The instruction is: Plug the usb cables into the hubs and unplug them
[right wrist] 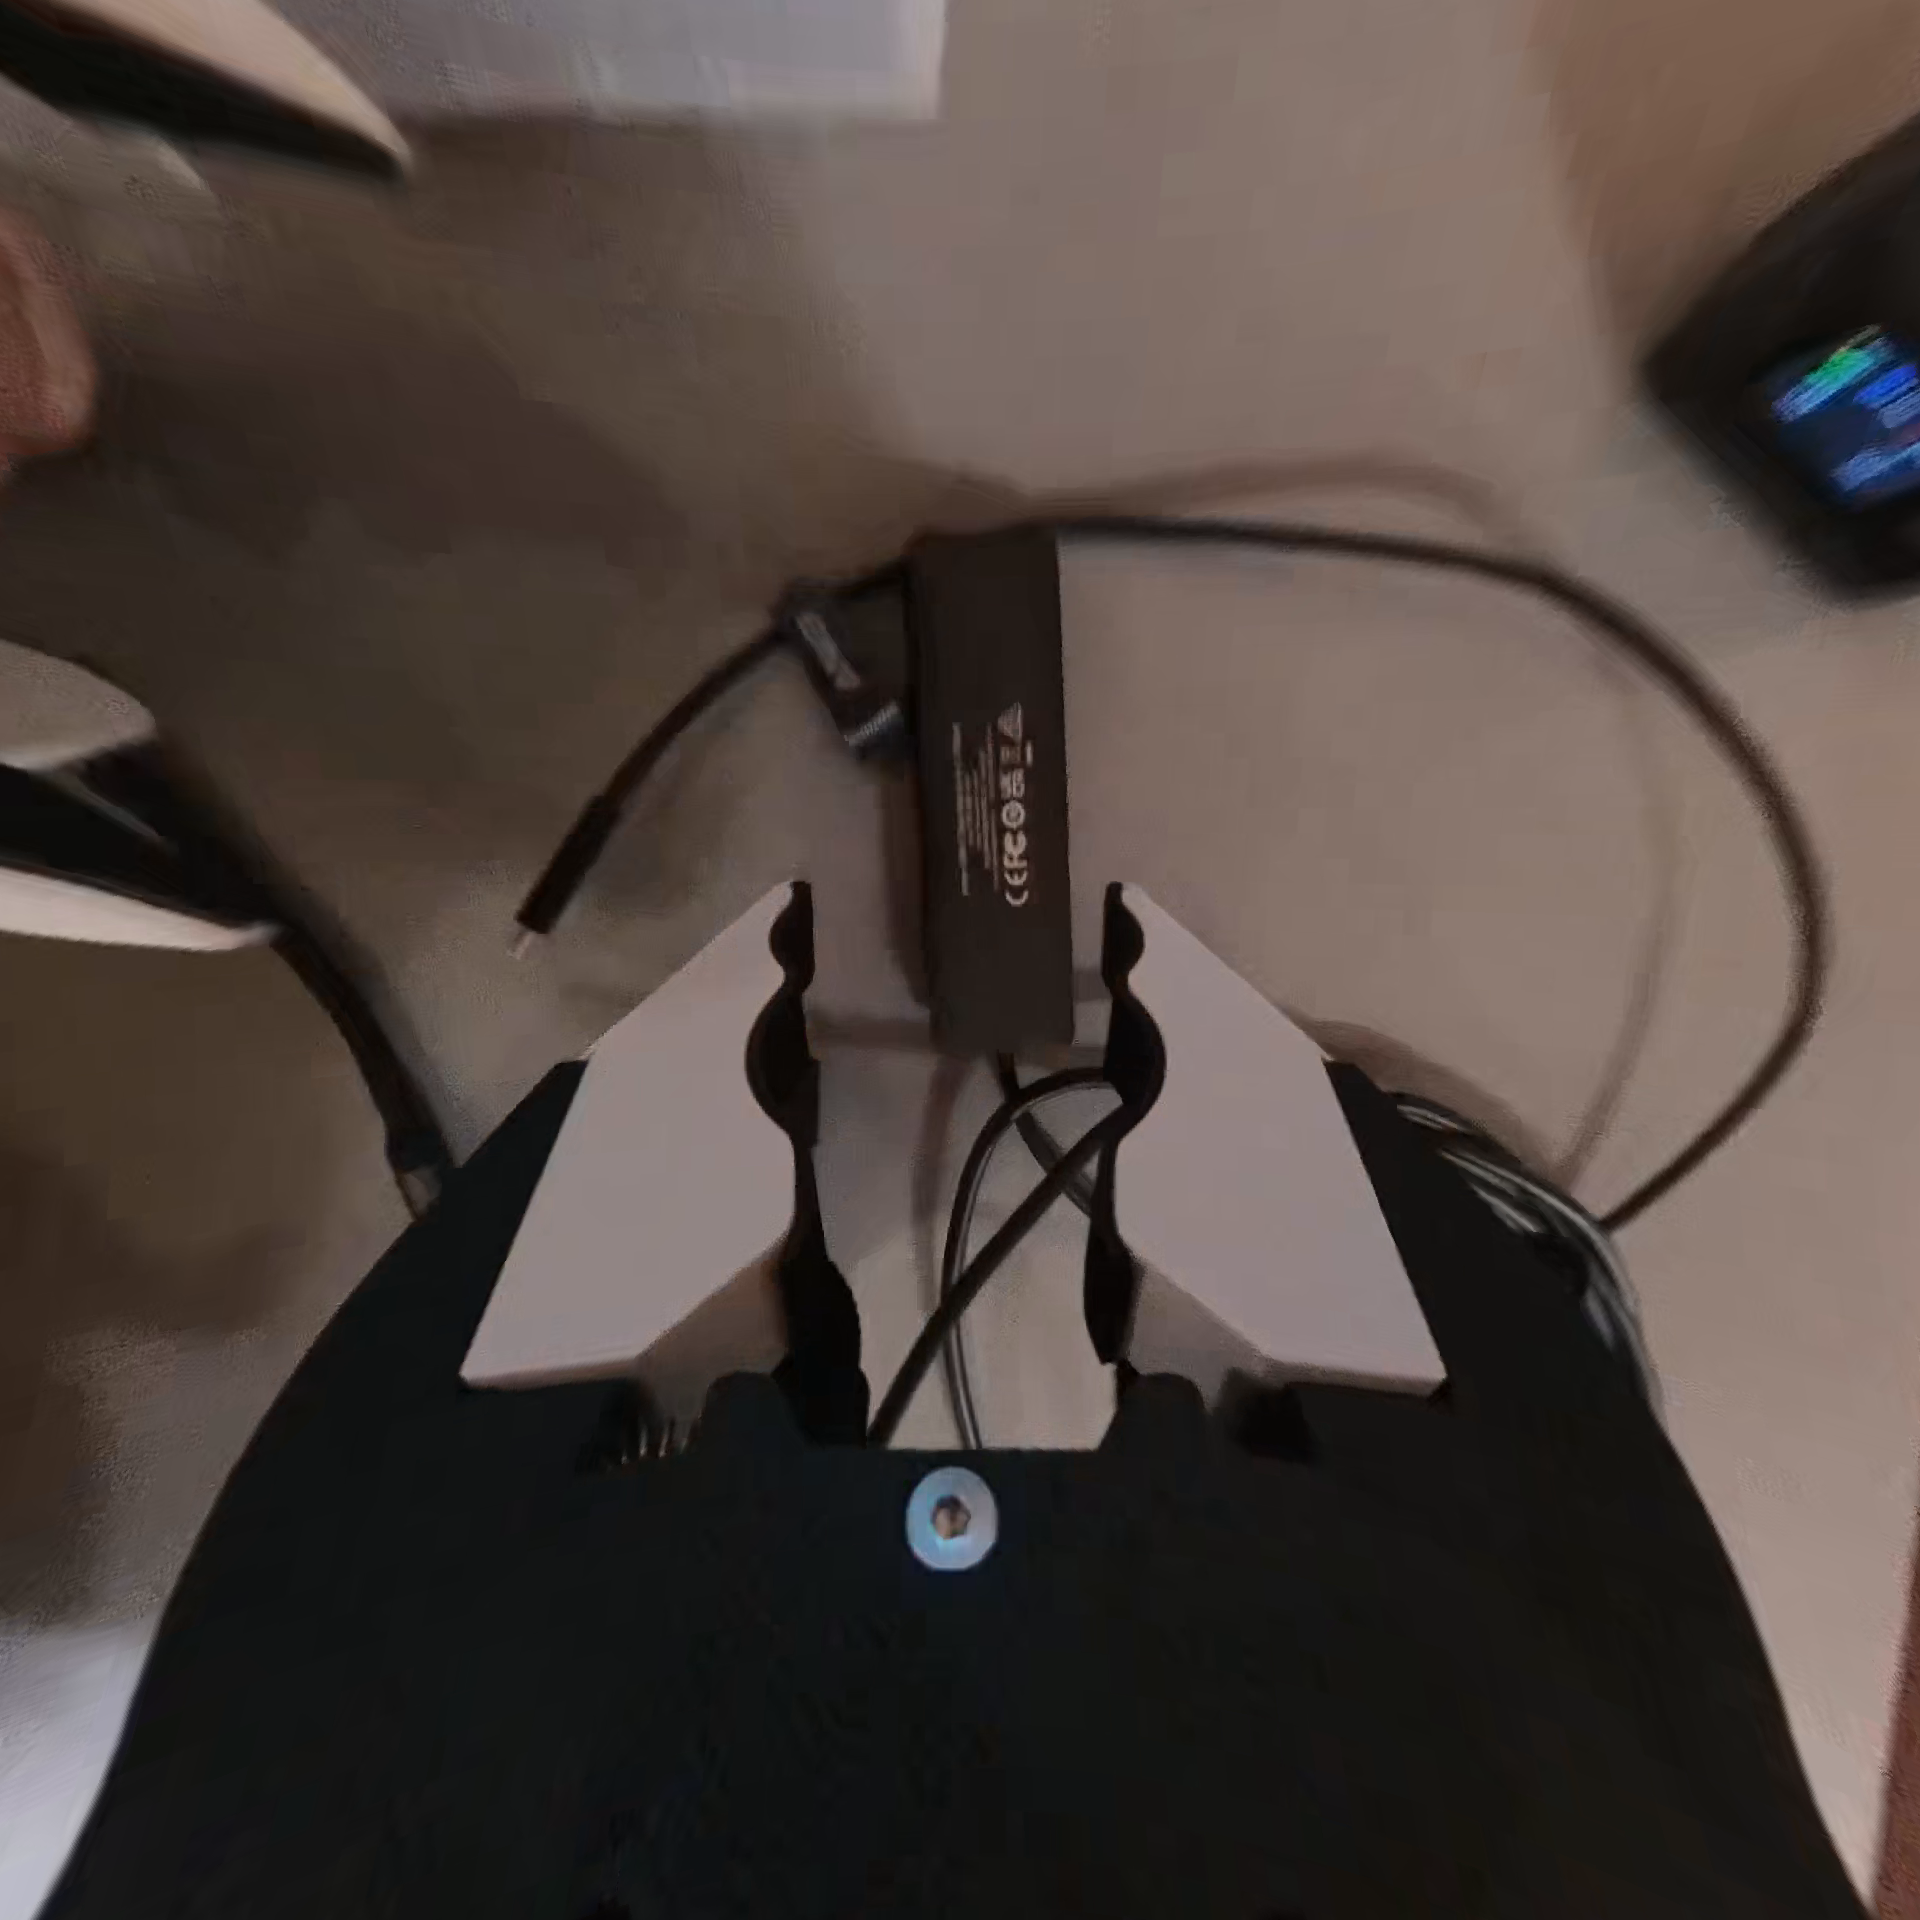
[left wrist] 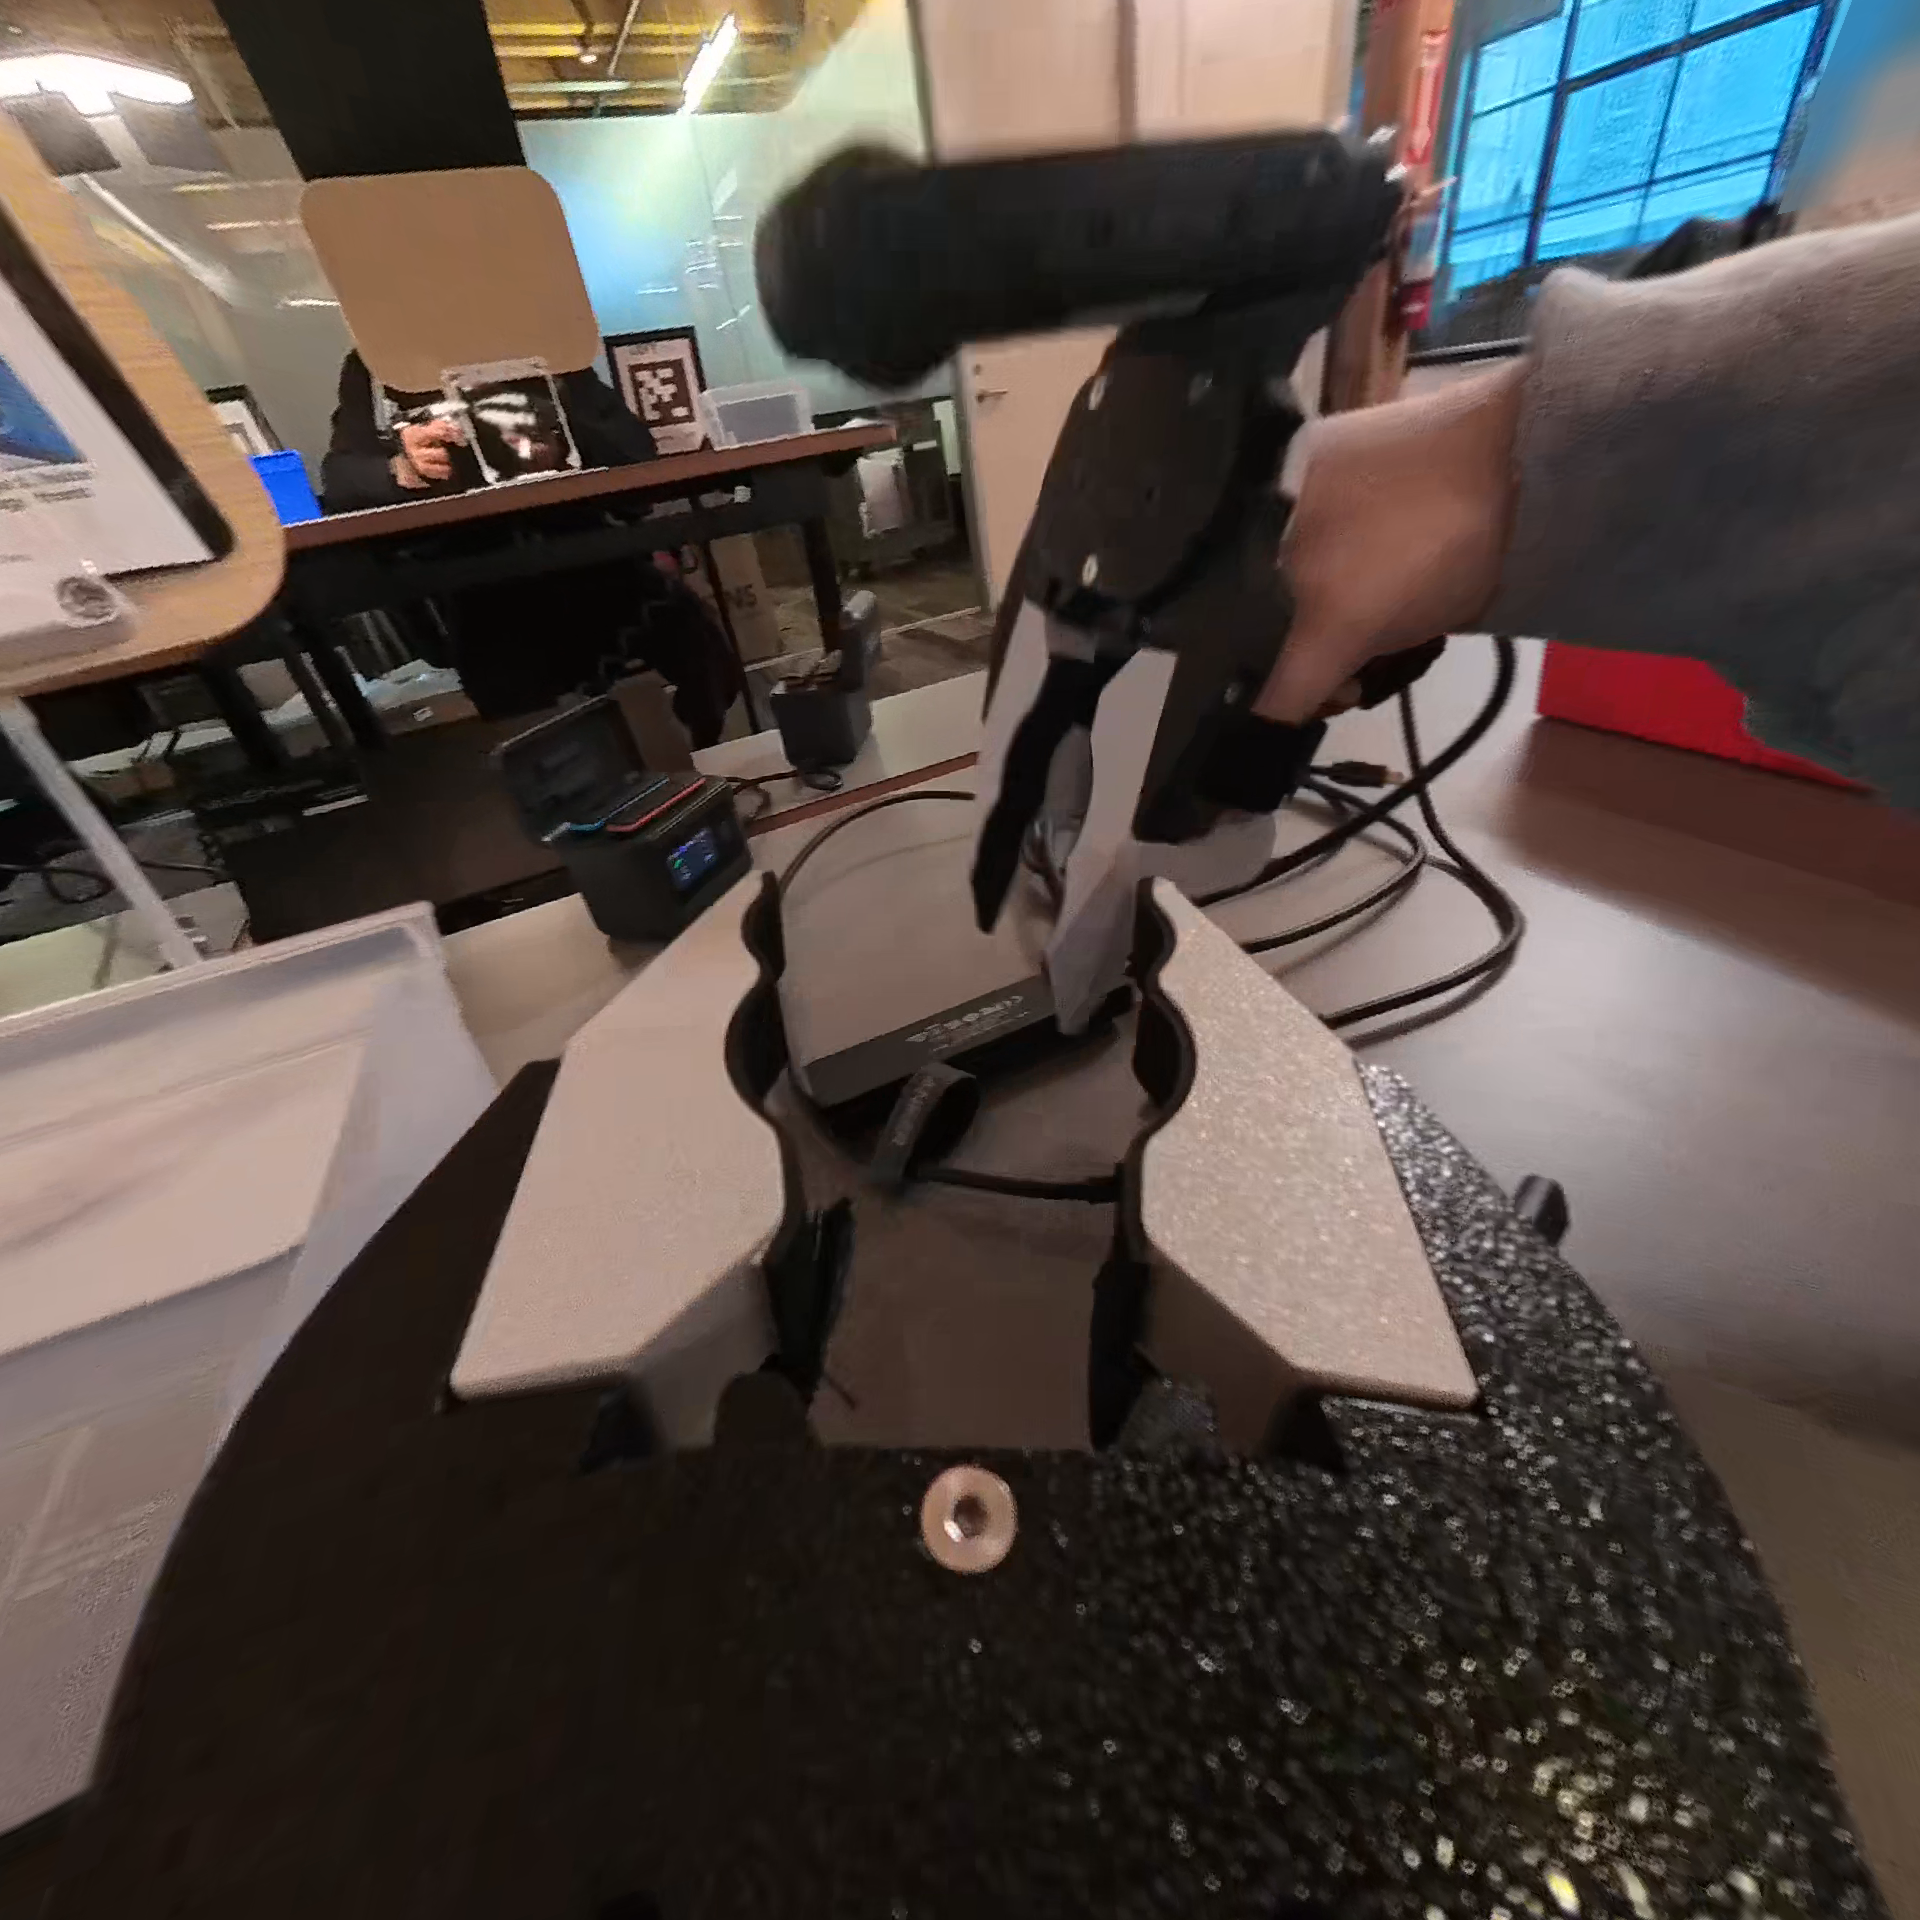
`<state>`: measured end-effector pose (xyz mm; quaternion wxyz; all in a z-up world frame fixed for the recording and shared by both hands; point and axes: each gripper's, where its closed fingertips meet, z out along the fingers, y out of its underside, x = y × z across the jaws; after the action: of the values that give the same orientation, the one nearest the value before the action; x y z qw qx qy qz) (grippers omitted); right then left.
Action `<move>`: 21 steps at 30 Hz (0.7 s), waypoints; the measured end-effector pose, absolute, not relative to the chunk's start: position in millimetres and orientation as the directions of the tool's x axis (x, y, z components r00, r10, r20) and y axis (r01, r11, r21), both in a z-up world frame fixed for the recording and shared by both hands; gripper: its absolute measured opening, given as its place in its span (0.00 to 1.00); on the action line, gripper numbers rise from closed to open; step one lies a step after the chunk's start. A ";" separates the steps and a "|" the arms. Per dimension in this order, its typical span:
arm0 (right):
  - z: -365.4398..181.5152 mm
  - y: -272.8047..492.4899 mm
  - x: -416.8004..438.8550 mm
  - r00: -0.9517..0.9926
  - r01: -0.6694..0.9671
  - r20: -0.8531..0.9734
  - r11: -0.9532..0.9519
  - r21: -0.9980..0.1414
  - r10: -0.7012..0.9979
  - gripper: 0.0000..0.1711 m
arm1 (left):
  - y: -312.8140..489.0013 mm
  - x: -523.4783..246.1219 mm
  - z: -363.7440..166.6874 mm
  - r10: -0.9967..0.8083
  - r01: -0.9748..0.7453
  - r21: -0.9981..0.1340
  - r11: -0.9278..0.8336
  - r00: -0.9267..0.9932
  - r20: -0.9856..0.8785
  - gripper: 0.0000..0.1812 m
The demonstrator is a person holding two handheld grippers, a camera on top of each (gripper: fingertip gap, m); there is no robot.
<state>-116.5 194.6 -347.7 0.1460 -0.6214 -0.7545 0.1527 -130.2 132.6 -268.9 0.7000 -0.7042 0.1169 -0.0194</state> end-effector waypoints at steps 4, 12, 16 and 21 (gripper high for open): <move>-374.7 211.5 -108.5 -0.186 0.949 -0.023 0.174 -0.261 0.982 0.31 | 135.0 -138.6 -270.5 -0.195 -0.100 -0.995 -0.013 0.976 -0.096 0.35; -376.9 203.7 -106.4 -0.228 0.959 -0.201 0.184 -0.216 0.953 0.18 | 142.3 -137.3 -288.9 -0.225 -0.146 -0.984 -0.099 0.967 -0.121 0.35; -373.1 197.1 -93.6 -0.243 0.963 -0.309 0.191 -0.190 0.919 0.18 | 145.6 -133.7 -300.8 -0.250 -0.184 -0.970 -0.158 0.958 -0.141 0.38; -359.2 176.5 -78.1 -0.305 0.947 -0.386 0.234 -0.221 0.871 0.18 | 144.8 -124.7 -306.0 -0.301 -0.226 -0.960 -0.162 0.938 -0.170 0.43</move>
<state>-78.1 176.5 -359.2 -0.0907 -0.5824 -0.7802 0.2095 -124.7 144.8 -306.0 0.6236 -0.7617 0.1730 -0.0300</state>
